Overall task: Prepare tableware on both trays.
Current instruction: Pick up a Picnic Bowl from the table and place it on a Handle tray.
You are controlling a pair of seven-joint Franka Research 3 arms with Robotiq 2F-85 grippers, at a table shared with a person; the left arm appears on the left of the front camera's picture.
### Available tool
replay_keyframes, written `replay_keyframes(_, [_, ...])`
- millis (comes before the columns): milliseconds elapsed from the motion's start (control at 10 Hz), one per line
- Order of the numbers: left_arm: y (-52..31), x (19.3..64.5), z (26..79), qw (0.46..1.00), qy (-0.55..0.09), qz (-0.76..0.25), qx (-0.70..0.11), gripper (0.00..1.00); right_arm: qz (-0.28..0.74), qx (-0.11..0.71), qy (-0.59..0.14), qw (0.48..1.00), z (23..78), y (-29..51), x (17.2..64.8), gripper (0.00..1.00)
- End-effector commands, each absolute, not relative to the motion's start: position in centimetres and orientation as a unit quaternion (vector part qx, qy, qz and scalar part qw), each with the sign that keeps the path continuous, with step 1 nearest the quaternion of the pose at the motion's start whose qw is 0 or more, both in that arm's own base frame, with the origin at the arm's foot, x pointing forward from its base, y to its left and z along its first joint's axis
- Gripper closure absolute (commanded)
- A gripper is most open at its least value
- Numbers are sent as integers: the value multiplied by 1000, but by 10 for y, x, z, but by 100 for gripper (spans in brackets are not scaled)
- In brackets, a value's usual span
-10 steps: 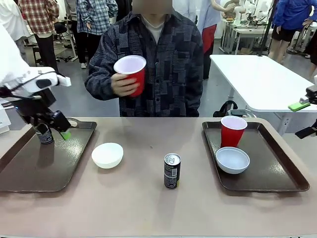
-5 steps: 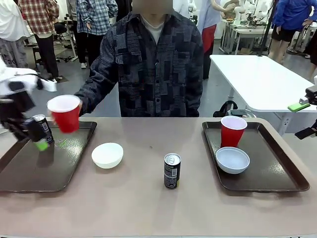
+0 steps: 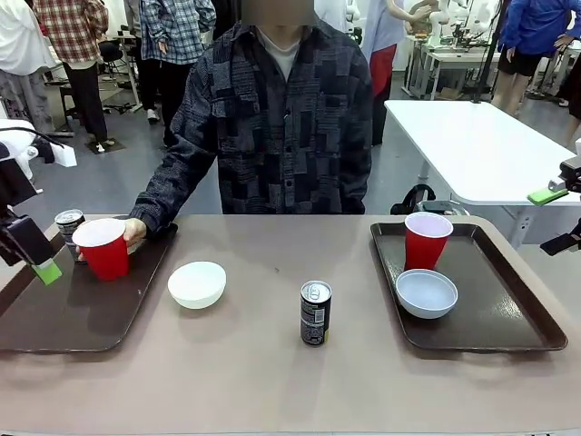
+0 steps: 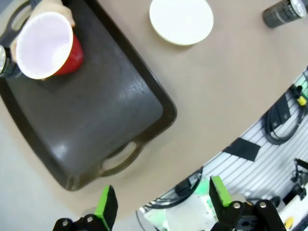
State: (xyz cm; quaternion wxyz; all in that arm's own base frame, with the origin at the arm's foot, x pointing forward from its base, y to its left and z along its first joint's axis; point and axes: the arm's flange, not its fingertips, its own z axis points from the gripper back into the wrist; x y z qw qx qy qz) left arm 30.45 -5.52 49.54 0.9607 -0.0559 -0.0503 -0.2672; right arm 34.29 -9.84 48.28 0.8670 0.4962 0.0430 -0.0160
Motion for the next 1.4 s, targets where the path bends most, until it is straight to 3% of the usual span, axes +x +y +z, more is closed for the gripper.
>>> replay_keyframes(0, [-57, 312, 485, 961, -52, -267, -44, 0, -14, 497, 43, 867, 483, -98, 345, 1])
replay_keyframes(700, [-87, 355, 458, 968, -47, -239, -60, 0, -14, 497, 43, 867, 483, -98, 345, 1])
replay_keyframes(1300, [-158, 391, 393, 976, -42, -212, -34, 0, -14, 497, 43, 867, 483, -98, 345, 1])
